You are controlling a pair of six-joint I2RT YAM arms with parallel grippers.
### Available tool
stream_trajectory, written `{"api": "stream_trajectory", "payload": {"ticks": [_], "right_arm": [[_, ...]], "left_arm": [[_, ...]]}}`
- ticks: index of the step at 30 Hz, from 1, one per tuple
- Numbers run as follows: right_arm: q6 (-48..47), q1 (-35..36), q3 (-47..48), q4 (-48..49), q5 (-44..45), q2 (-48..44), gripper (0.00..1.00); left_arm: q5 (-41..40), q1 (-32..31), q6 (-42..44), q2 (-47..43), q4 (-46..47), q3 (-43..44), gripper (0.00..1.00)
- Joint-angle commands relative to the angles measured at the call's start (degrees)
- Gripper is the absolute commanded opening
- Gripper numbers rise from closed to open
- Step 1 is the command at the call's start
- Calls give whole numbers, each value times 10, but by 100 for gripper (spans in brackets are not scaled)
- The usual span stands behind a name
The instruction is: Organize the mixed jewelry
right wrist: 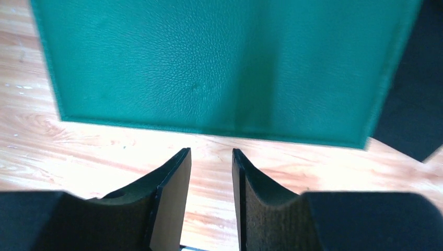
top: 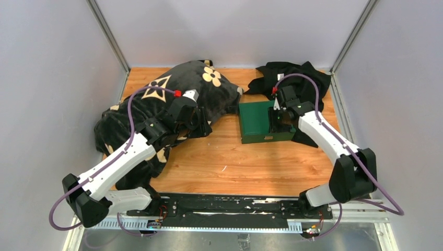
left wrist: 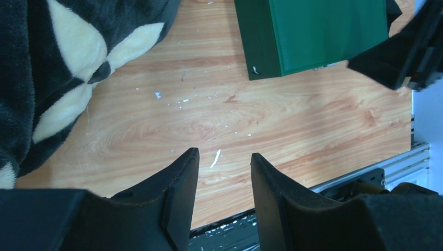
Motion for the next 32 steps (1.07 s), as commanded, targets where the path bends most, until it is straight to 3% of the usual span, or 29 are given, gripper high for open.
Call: {"api": "stream_trajectory", "payload": {"ticks": [1, 4, 8, 16, 20, 32], "right_arm": [[-26, 7, 121, -88, 56, -82, 42], [-53, 7, 192, -85, 102, -140, 45], [-68, 7, 210, -33, 153, -228, 49], [-59, 7, 99, 62, 256, -394, 52], [-47, 7, 56, 66, 306, -445, 55], [-17, 7, 46, 57, 340, -450, 58]], "left_arm": [[-22, -1, 14, 2, -20, 43, 46], [-41, -1, 32, 2, -36, 88, 46], [-91, -1, 53, 7, -70, 161, 48], [-249, -1, 119, -12, -98, 282, 49], [-332, -1, 164, -51, -58, 253, 54], [-329, -1, 182, -97, -39, 214, 56]]}}
